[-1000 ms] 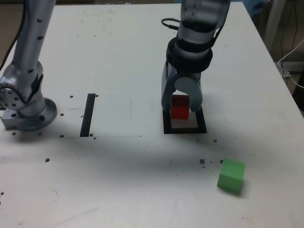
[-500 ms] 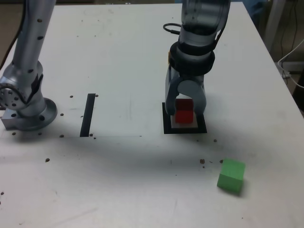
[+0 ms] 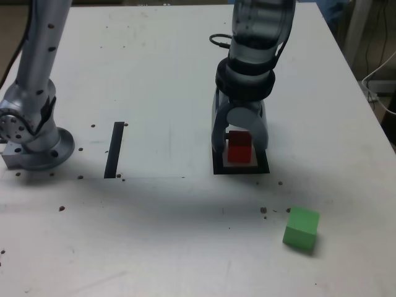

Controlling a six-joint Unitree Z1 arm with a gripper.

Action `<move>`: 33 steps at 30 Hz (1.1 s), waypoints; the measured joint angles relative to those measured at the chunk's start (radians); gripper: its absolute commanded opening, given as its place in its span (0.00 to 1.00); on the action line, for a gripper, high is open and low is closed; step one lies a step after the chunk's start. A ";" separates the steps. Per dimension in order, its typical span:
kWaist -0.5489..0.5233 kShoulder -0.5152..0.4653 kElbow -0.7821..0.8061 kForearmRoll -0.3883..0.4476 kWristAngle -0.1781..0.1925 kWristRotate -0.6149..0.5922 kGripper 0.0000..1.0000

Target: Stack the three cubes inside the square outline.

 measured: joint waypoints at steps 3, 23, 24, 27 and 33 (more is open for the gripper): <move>0.000 -0.018 -0.002 0.001 0.000 -0.002 1.00; 0.098 -0.134 -0.039 0.160 0.017 0.144 1.00; 0.115 -0.139 -0.040 0.165 0.014 0.166 1.00; 0.163 -0.148 -0.057 0.182 0.013 0.222 1.00; 0.281 -0.132 -0.111 0.193 0.025 0.328 1.00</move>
